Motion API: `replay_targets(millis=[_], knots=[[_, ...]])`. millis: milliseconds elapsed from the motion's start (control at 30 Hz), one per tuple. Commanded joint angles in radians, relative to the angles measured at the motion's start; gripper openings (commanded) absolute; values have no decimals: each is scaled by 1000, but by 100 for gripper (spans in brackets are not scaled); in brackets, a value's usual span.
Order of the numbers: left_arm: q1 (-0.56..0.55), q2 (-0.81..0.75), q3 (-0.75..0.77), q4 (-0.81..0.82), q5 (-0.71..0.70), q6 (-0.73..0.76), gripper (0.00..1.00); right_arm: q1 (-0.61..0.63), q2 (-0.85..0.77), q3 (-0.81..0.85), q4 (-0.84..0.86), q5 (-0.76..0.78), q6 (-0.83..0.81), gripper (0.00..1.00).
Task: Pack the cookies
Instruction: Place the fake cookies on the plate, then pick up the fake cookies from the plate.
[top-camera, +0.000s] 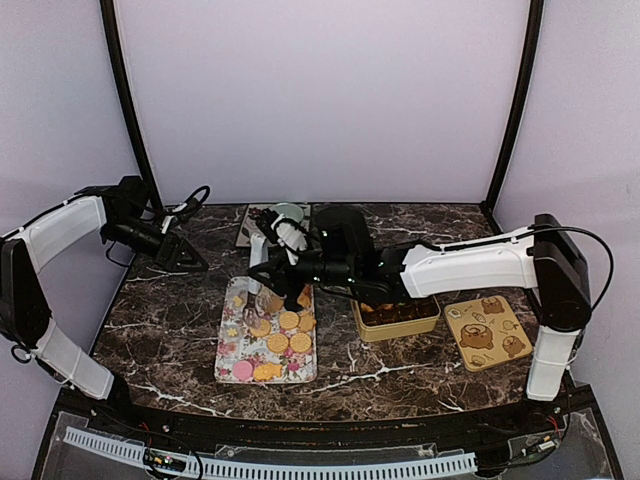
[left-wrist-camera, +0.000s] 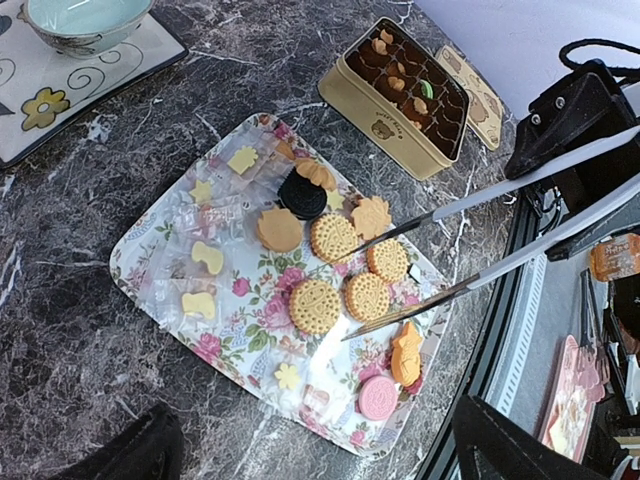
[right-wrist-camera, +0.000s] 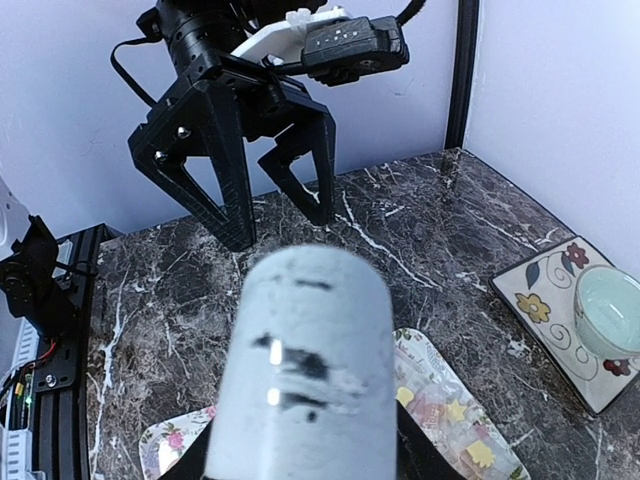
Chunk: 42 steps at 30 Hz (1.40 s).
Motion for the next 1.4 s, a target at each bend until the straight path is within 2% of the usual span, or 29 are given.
replay_targets(millis=[0, 267, 600, 867, 1200, 1300, 1367], knots=[[6, -35, -2, -6, 29, 15, 96, 0, -59, 20, 58, 66, -25, 42], [5, -38, 1, -10, 26, 18, 95, -44, -3, 87, 14, 151, -55, 37], [7, -37, 18, -27, 33, 24, 94, -95, 120, 182, -36, 99, -70, 35], [5, -28, 21, -35, 37, 30, 93, -98, 147, 157, -38, 37, -50, 33], [5, -22, 18, -34, 43, 30, 93, -94, 123, 119, -25, -33, -36, 38], [5, -23, 20, -35, 41, 30, 93, -92, 115, 114, -42, -40, -41, 37], [6, -25, 19, -35, 43, 32, 93, -91, 112, 107, -45, -38, -41, 32]])
